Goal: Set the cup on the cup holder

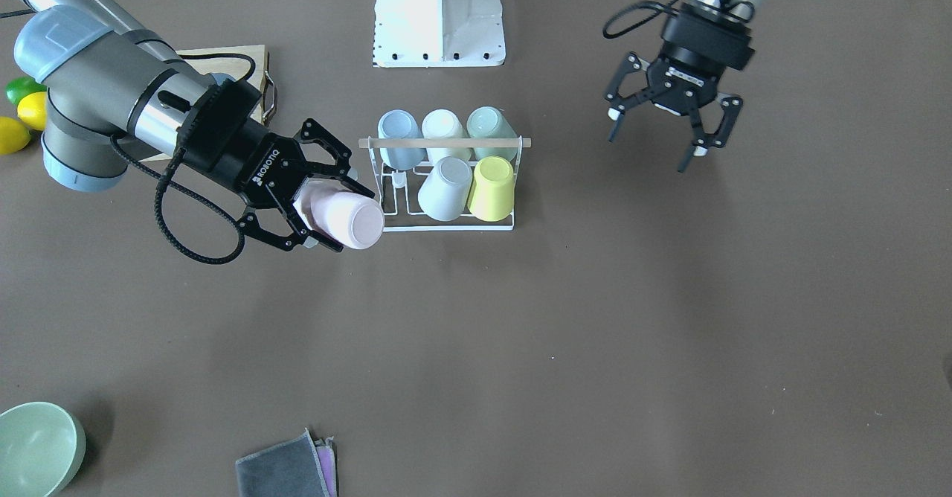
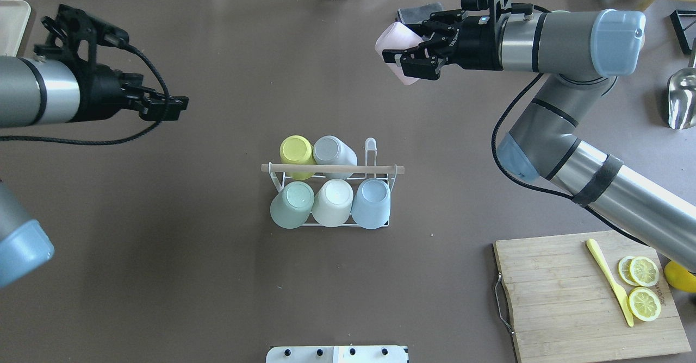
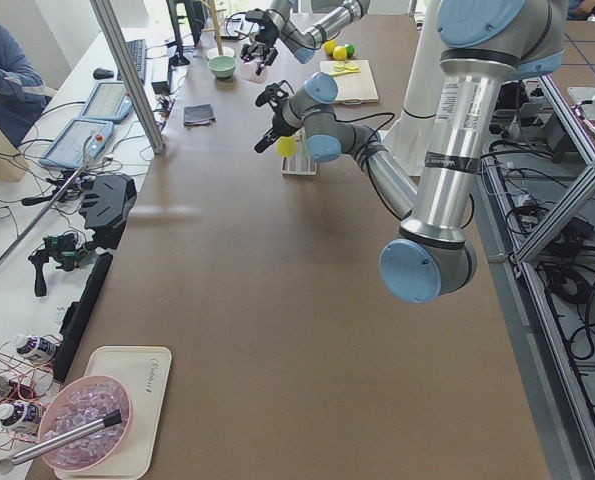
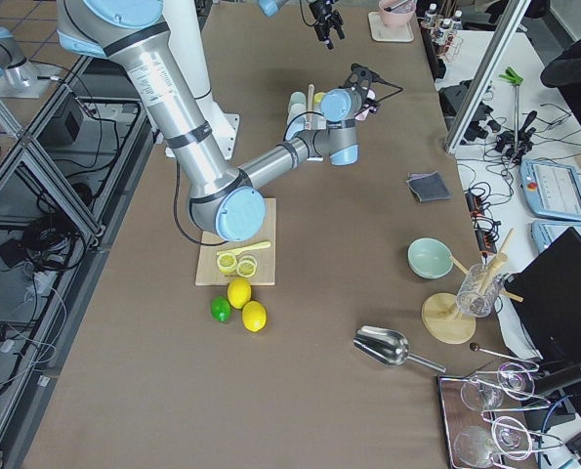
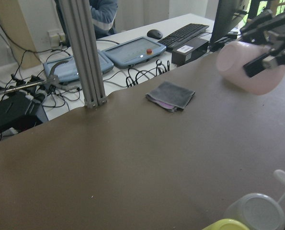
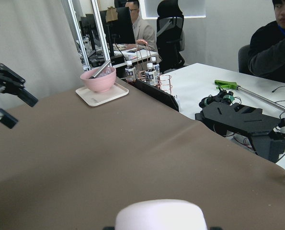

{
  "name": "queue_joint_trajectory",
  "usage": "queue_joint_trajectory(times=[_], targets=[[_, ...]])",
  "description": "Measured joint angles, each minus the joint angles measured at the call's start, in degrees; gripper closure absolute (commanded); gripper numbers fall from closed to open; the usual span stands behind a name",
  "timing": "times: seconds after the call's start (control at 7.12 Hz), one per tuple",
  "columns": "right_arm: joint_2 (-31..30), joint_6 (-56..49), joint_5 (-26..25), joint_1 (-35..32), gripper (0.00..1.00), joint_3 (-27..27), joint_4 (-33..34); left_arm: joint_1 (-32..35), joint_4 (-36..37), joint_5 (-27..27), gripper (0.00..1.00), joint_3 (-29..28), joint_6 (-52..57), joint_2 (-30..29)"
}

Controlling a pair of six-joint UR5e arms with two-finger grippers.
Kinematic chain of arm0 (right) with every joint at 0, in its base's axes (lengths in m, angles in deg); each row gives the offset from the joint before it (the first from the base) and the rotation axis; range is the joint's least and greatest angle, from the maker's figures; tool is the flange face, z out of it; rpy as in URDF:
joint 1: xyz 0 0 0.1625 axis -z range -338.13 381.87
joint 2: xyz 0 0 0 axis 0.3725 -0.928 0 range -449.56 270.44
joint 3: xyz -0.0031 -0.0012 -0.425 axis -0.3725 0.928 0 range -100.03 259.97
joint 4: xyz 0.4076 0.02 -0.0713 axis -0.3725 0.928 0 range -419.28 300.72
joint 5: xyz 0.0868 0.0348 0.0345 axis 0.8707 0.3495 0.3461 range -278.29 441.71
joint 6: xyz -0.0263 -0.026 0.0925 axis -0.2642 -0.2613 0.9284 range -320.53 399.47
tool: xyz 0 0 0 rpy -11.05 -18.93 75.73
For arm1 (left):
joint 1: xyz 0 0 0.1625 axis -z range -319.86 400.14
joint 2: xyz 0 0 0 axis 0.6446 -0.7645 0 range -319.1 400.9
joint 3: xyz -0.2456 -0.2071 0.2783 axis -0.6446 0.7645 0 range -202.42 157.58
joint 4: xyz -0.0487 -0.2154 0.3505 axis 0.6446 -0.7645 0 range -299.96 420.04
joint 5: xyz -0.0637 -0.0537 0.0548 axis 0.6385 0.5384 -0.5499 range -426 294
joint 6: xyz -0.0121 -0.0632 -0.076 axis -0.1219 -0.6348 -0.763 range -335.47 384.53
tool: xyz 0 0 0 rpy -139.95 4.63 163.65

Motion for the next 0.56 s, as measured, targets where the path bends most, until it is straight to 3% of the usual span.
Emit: queue_joint_trajectory(times=[0.14,0.56], targets=[[-0.18,1.98,0.21,0.07,1.0,0.01,-3.0,6.66,2.37,8.07,0.01,-3.53,-0.5,2.35],[-0.17,3.34,0.59,1.68,1.0,0.12,-8.06,23.43,11.14,24.57,0.01,-16.82,1.9,6.62]])
